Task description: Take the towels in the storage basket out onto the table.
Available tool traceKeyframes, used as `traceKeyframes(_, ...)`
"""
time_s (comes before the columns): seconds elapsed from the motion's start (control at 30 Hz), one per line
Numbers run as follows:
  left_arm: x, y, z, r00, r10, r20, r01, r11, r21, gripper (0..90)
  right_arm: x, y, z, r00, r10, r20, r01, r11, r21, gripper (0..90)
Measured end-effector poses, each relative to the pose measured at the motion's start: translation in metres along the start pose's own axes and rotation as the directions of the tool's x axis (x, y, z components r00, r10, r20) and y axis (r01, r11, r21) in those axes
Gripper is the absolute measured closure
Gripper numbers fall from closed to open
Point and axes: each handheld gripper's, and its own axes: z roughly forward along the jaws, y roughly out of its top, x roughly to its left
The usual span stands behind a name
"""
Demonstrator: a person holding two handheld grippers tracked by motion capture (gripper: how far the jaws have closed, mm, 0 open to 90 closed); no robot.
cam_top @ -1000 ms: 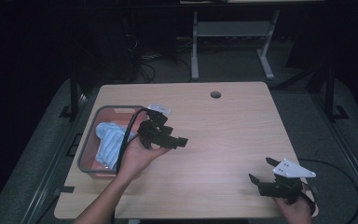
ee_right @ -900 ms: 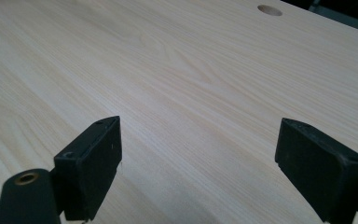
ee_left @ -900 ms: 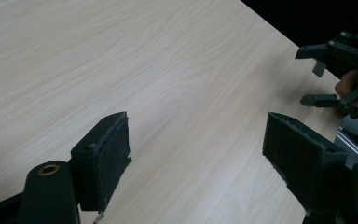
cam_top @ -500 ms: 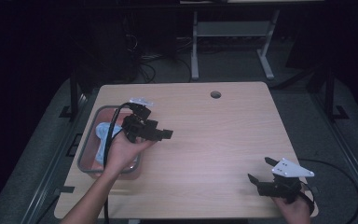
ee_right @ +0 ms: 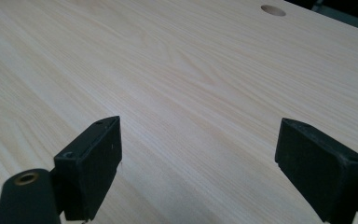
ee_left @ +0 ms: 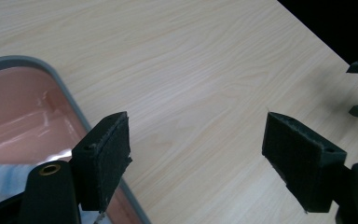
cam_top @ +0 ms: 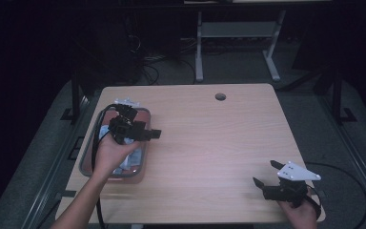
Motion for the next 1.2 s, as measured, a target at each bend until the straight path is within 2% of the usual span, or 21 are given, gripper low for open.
traceKeyframes(0.37,0.019,-0.01,-0.012,0.9986,-0.038,-0.035,0.038,0.9993,-0.006,22.6,0.0,0.0,0.0,1.0,-0.002,-0.001,0.002,1.0,0.0,14.2)
traceKeyframes(0.57,0.036,-0.019,-0.021,0.9945,-0.078,-0.07,0.078,0.997,-0.006,22.6,0.0,0.001,0.0,1.0,-0.004,0.0,0.004,1.0,0.001,14.1)
traceKeyframes(0.6,0.041,-0.022,-0.024,0.9923,-0.089,-0.086,0.089,0.996,-0.008,22.6,0.0,0.001,0.001,1.0,-0.004,-0.001,0.004,1.0,0.0,14.2)
traceKeyframes(0.67,0.044,-0.023,-0.024,0.9917,-0.092,-0.089,0.092,0.9957,-0.007,22.6,0.0,0.001,0.001,1.0,-0.004,-0.002,0.004,1.0,0.004,14.2)
traceKeyframes(0.7,0.05,-0.028,-0.026,0.9888,-0.11,-0.1,0.11,0.9939,-0.005,22.6,0.0,0.001,0.001,1.0,-0.005,-0.002,0.005,1.0,0.004,14.2)
traceKeyframes(0.77,0.053,-0.03,-0.027,0.9876,-0.119,-0.102,0.119,0.9928,-0.007,22.6,0.0,0.001,0.001,1.0,0.0,-0.003,0.0,1.0,0.005,14.1)
traceKeyframes(0.87,0.064,-0.038,-0.029,0.9812,-0.148,-0.123,0.149,0.9889,-0.007,22.6,0.001,0.001,0.001,1.0,0.002,-0.003,-0.002,1.0,0.006,14.1)
traceKeyframes(0.9,0.064,-0.038,-0.029,0.9812,-0.148,-0.123,0.149,0.9889,-0.007,22.6,0.001,0.001,0.001,1.0,0.002,-0.003,-0.002,1.0,0.006,14.1)
traceKeyframes(0.93,0.069,-0.042,-0.03,0.9774,-0.159,-0.14,0.16,0.9871,-0.004,22.6,0.001,0.001,0.001,1.0,0.0,-0.003,0.0,1.0,0.005,14.2)
traceKeyframes(0.97,0.069,-0.042,-0.03,0.9774,-0.159,-0.14,0.16,0.9871,-0.004,22.6,0.001,0.001,0.001,1.0,-0.001,-0.003,0.001,1.0,0.006,14.1)
traceKeyframes(1.0,0.074,-0.046,-0.03,0.9738,-0.174,-0.147,0.175,0.9845,-0.003,22.6,0.001,0.001,0.001,1.0,-0.001,-0.004,0.001,1.0,0.007,14.2)
traceKeyframes(1.03,0.074,-0.046,-0.03,0.9738,-0.174,-0.147,0.175,0.9845,-0.003,22.6,0.001,0.001,0.001,1.0,0.0,-0.004,0.0,1.0,0.007,14.1)
traceKeyframes(1.07,0.078,-0.049,-0.03,0.971,-0.176,-0.162,0.178,0.9839,0.003,22.6,0.001,0.001,0.002,1.0,0.0,-0.004,0.0,1.0,0.006,14.2)
traceKeyframes(1.17,0.083,-0.053,-0.029,0.9682,-0.186,-0.168,0.19,0.9817,0.01,22.7,0.001,0.001,0.002,1.0,0.0,-0.004,0.0,1.0,0.008,14.1)
traceKeyframes(1.2,0.085,-0.055,-0.027,0.9655,-0.195,-0.172,0.2,0.9797,0.012,22.7,0.001,0.001,0.002,1.0,0.0,-0.005,0.0,1.0,0.009,14.2)
